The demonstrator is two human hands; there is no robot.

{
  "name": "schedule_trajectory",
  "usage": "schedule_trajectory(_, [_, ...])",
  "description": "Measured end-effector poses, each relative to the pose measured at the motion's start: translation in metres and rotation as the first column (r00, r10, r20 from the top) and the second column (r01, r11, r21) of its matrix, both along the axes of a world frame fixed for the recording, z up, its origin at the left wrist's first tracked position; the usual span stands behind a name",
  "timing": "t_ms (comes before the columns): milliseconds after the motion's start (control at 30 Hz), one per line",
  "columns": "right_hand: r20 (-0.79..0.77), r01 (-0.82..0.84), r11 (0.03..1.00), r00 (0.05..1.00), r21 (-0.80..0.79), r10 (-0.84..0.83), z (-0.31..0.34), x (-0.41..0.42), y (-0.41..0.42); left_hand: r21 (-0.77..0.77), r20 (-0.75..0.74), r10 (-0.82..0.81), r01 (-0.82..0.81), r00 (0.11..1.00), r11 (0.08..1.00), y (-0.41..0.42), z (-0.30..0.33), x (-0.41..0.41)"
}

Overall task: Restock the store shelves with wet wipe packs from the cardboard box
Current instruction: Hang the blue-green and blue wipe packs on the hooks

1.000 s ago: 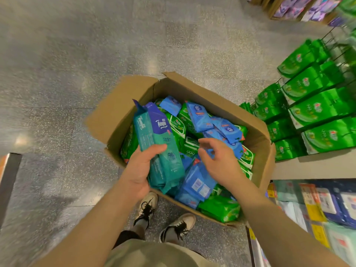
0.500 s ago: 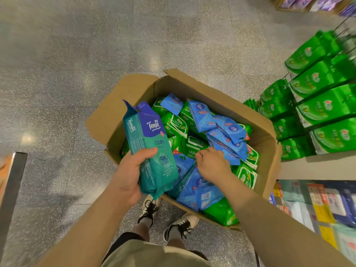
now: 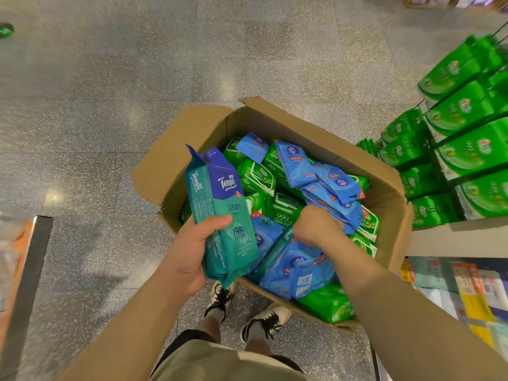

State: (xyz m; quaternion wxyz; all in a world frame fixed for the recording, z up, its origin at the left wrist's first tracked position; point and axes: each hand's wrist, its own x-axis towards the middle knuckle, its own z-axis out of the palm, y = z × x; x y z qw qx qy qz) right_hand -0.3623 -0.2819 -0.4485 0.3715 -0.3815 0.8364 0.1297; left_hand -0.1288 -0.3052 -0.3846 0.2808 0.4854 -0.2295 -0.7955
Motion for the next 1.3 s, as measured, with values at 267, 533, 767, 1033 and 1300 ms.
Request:
schedule_trajectory(267, [0.001, 0.012, 0.969, 1.000, -0.247, -0.012, 0.050, -0.009, 0.009, -0.058, 0.031, -0.086, 0.088, 0.996, 0.994, -0.014, -0.002, 0.008])
schedule_trajectory(533, [-0.096, -0.229, 0.760, 0.972, -0.609, 0.215, 0.137, -0.020, 0.010, -0.188, 0.065, -0.192, 0.201, 0.979, 0.961, -0.043, 0.017, 0.002])
schedule_trajectory(767, [-0.121, -0.269, 0.797, 0.963, -0.541, 0.242, 0.237, 0.002, -0.003, -0.088, -0.061, -0.360, 0.354, 0.931, 0.931, -0.039, 0.042, -0.021])
schedule_trajectory(1033, [-0.158, -0.229, 0.855, 0.972, -0.465, 0.174, 0.257, 0.027, -0.028, 0.077, -0.408, -0.458, 0.530, 0.790, 0.845, 0.008, 0.045, -0.040])
schedule_trajectory(1300, [0.120, 0.217, 0.390, 0.959, -0.895, -0.258, 0.231, 0.016, 0.032, 0.134, -0.539, -0.447, 0.597, 0.713, 0.791, 0.025, 0.056, -0.070])
